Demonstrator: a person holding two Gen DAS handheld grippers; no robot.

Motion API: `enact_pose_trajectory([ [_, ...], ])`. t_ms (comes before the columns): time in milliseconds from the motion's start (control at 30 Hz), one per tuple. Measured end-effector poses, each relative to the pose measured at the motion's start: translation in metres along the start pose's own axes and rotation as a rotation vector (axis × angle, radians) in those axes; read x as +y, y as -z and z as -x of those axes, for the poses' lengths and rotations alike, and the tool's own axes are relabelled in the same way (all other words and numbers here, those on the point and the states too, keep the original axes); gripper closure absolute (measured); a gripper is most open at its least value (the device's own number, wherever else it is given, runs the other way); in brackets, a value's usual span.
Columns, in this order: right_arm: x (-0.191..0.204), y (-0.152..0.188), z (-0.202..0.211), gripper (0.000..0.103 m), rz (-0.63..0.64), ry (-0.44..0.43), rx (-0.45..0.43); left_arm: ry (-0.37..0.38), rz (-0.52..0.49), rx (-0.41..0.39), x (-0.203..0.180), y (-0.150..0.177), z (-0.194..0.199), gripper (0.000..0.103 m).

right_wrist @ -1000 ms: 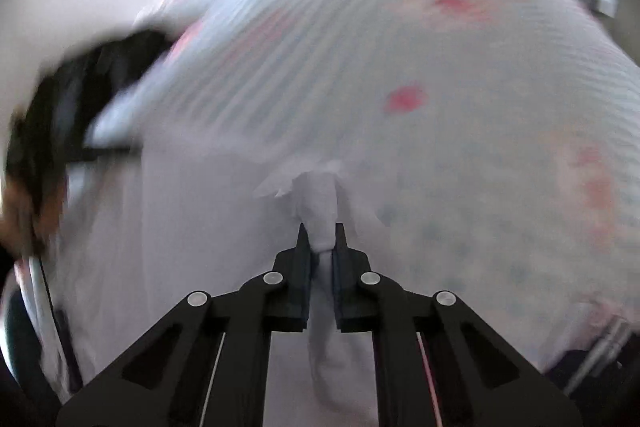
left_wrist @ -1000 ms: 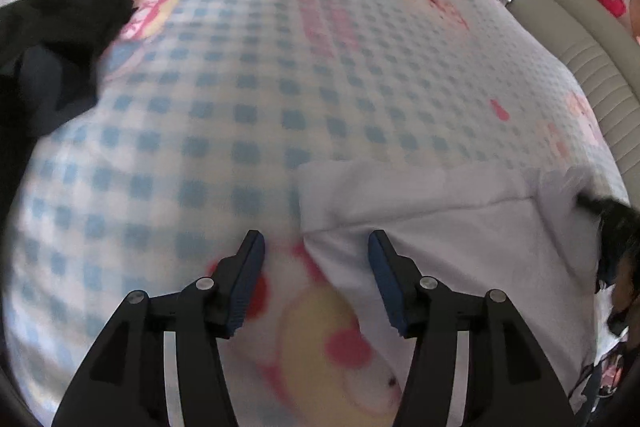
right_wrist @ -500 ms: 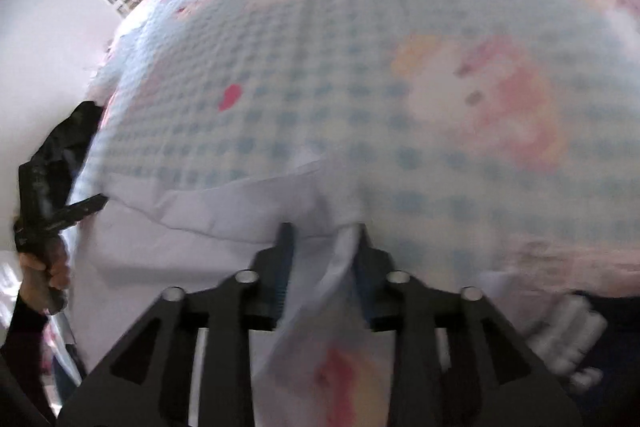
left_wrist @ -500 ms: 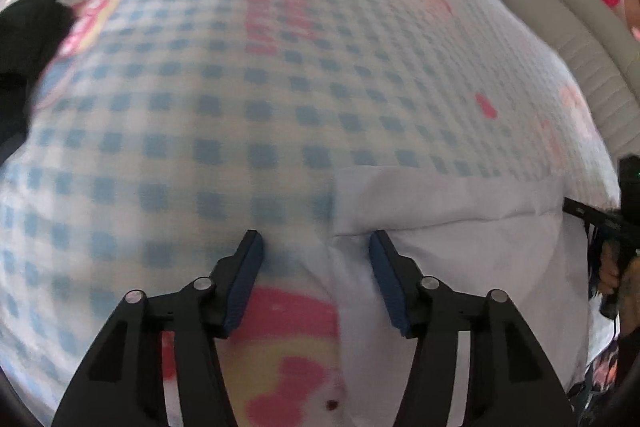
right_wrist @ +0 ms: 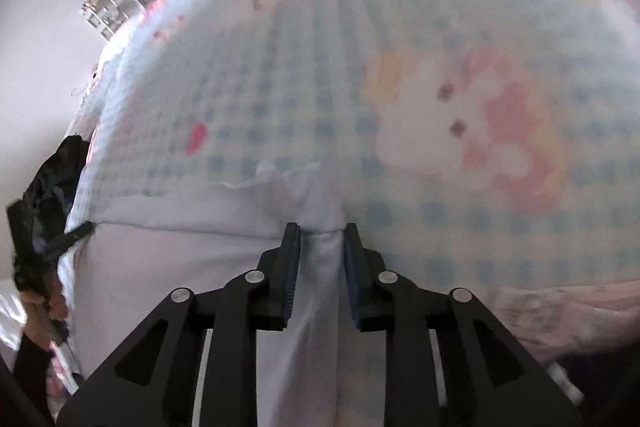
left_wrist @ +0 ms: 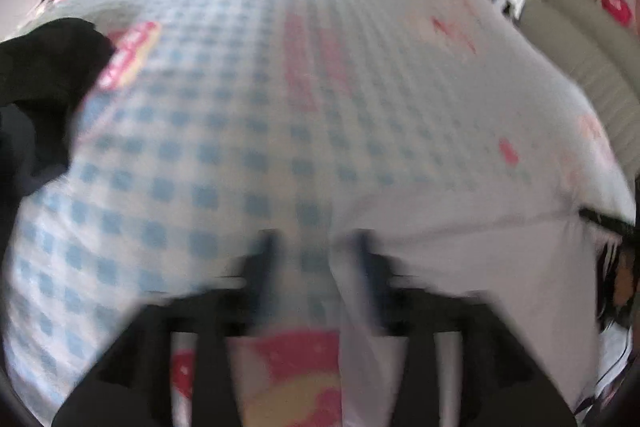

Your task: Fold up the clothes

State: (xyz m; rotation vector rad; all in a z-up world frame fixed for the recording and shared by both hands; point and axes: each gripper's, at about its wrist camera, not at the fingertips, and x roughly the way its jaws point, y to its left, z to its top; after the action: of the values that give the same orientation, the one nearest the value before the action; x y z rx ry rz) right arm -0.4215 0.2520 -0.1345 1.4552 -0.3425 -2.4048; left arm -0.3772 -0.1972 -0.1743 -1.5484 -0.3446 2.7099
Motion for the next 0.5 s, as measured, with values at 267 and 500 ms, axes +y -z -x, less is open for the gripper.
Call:
enact_pose_trajectory([
  [267, 0.014, 0.026, 0.021, 0.075, 0.017, -0.046, 0.041, 0.029, -0.087, -0.051, -0.039, 0.025, 0.062, 0.057],
  [500, 0.044, 0.096, 0.143, 0.075, 0.089, 0.013, -0.097, 0.203, -0.164, -0.125, -0.082, 0.132, 0.167, 0.056],
])
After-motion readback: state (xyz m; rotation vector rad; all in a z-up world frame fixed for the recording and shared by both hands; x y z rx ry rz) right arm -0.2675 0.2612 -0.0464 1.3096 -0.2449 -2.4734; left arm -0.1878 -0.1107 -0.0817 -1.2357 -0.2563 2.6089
